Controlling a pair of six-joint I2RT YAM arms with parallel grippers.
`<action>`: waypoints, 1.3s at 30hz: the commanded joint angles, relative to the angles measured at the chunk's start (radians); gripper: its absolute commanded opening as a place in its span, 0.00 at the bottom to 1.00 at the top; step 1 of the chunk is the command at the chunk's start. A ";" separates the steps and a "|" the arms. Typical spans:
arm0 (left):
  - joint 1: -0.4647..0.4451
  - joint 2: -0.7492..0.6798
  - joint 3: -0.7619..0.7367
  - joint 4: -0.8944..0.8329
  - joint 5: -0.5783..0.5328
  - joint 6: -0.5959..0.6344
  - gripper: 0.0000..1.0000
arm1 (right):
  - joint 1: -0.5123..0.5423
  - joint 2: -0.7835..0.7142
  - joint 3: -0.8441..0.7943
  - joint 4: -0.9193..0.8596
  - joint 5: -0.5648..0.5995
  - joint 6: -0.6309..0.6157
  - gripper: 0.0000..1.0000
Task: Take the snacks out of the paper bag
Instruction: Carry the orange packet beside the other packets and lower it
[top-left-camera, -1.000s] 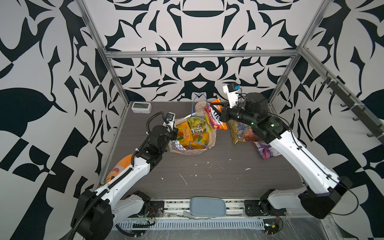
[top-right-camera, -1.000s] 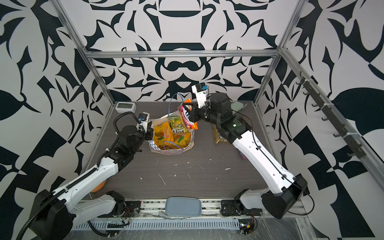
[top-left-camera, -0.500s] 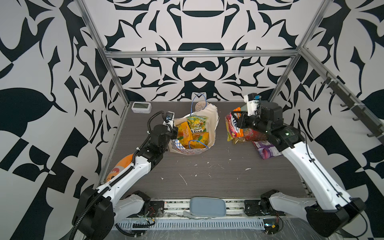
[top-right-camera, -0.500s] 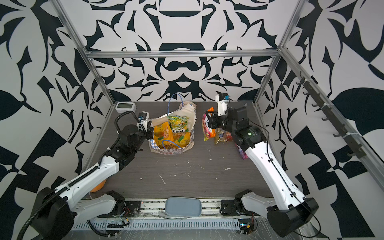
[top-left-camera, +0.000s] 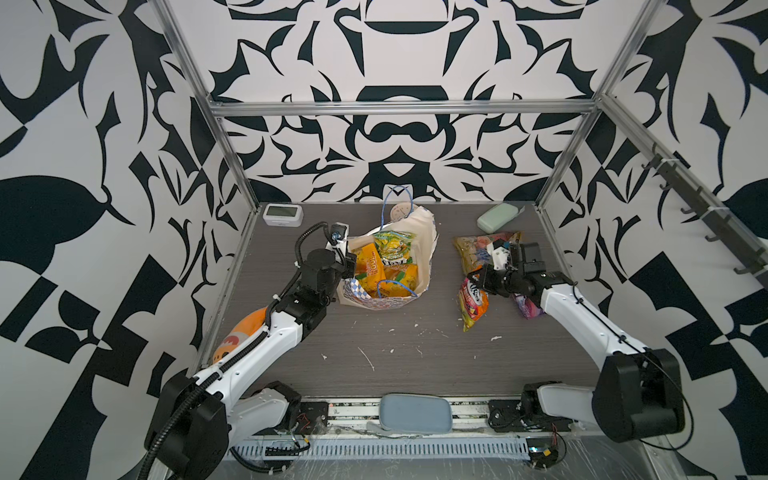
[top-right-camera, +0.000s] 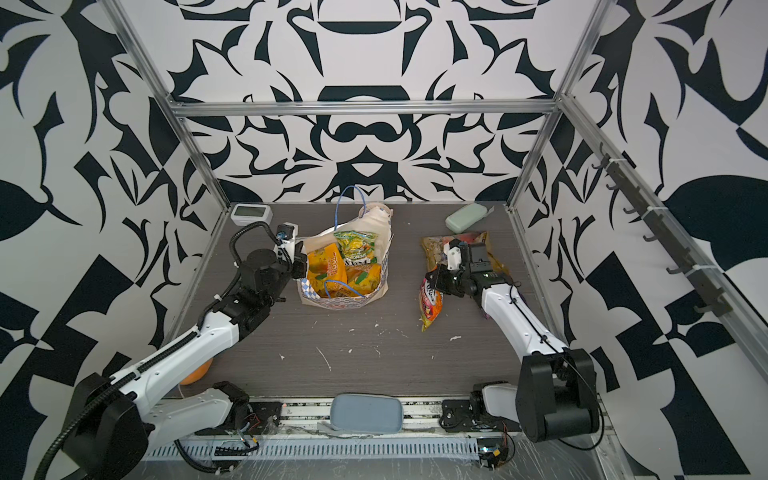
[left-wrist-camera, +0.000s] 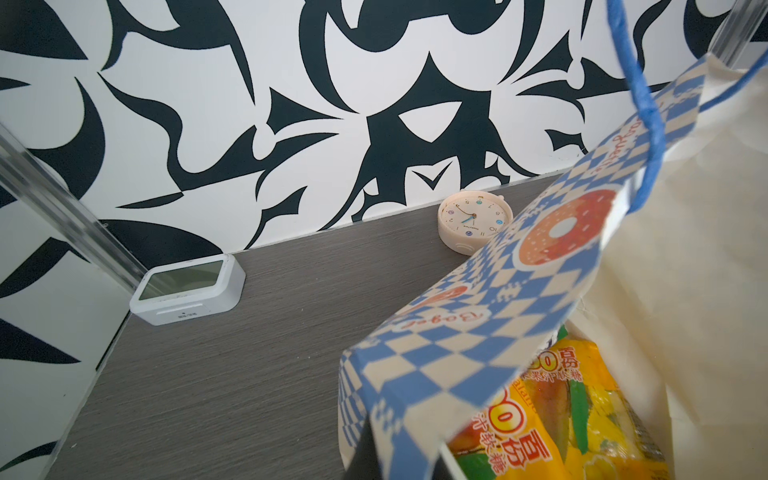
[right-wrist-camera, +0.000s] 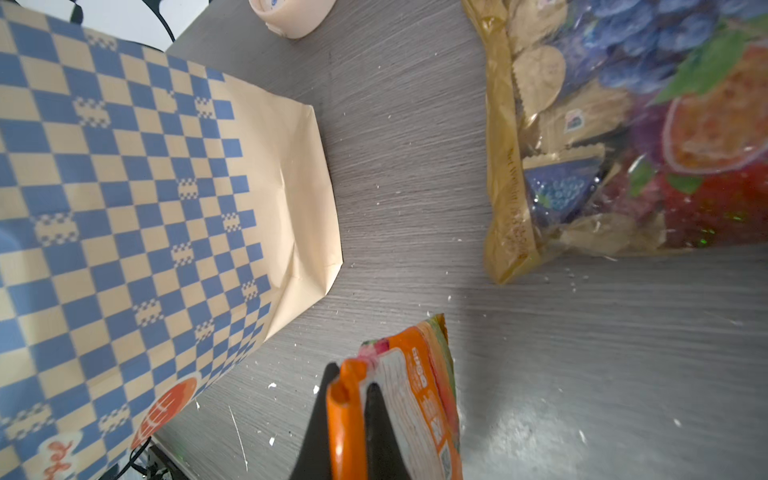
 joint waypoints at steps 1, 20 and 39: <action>0.000 -0.015 0.033 0.066 -0.006 -0.002 0.00 | -0.012 0.028 -0.008 0.114 -0.073 -0.016 0.00; 0.000 -0.021 0.029 0.057 -0.024 0.009 0.00 | -0.045 0.165 0.047 0.035 -0.042 -0.157 0.07; 0.000 -0.024 0.022 0.048 -0.027 0.009 0.00 | -0.057 0.136 0.072 -0.079 0.128 -0.160 0.11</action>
